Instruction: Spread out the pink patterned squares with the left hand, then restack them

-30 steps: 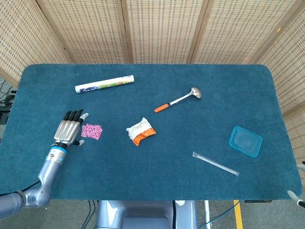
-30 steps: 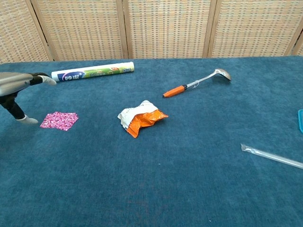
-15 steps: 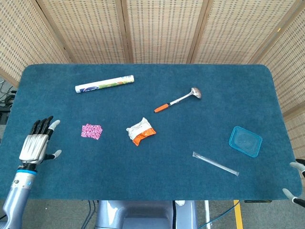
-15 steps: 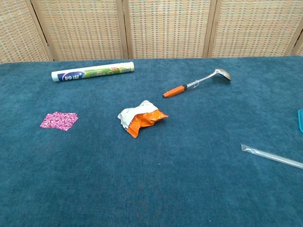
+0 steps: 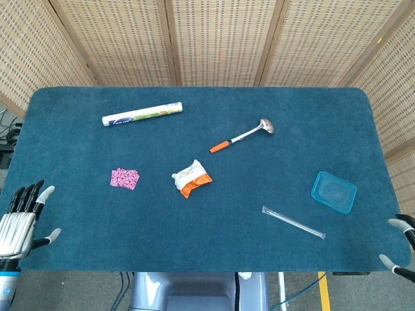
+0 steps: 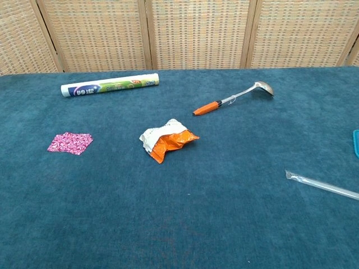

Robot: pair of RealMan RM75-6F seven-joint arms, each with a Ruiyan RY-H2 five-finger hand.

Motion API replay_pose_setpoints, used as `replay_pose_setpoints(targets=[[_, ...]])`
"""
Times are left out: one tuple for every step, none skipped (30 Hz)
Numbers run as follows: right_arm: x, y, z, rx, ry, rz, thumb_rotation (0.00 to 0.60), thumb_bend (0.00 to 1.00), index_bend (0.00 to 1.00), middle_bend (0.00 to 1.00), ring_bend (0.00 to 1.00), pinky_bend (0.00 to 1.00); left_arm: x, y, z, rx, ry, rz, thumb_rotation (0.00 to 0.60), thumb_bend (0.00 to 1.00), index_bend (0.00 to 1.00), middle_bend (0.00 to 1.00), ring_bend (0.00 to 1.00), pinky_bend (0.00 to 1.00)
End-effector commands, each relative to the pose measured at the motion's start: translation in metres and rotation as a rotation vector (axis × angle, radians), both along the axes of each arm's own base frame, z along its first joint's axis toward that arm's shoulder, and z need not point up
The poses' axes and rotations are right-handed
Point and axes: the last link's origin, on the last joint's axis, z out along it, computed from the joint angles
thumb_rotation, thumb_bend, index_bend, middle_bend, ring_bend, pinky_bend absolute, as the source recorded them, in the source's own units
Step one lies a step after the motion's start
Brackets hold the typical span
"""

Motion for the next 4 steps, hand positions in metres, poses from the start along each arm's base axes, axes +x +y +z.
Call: replay_pose_setpoints(targets=[[0.0006,0.0006,-0.0022,0.004,-0.002,0.003,0.600,0.01,0.30,0.26,0.00,0.00,0.0015,-0.0158,0.0031,0.011,0.002,-0.018,0.600,0.20,0.09,0.00,0.00,0.00],[0.0008,0.0004,-0.0025,0.004,-0.003,0.004,0.600,0.01,0.30,0.26,0.00,0.00,0.0023,-0.0187,0.0036,0.013,0.000,-0.021,0.600,0.20,0.09,0.00,0.00,0.00],[0.0012,0.0000,-0.0028,0.006,-0.003,0.006,0.600,0.01,0.30,0.26,0.00,0.00,0.0035,-0.0222,0.0042,0.016,0.000,-0.026,0.600,0.20,0.09,0.00,0.00,0.00],[0.0016,-0.0004,-0.0032,0.007,-0.003,0.008,0.600,0.00,0.30,0.26,0.00,0.00,0.0051,-0.0252,0.0050,0.019,0.000,-0.034,0.600,0.20,0.09,0.00,0.00,0.00]])
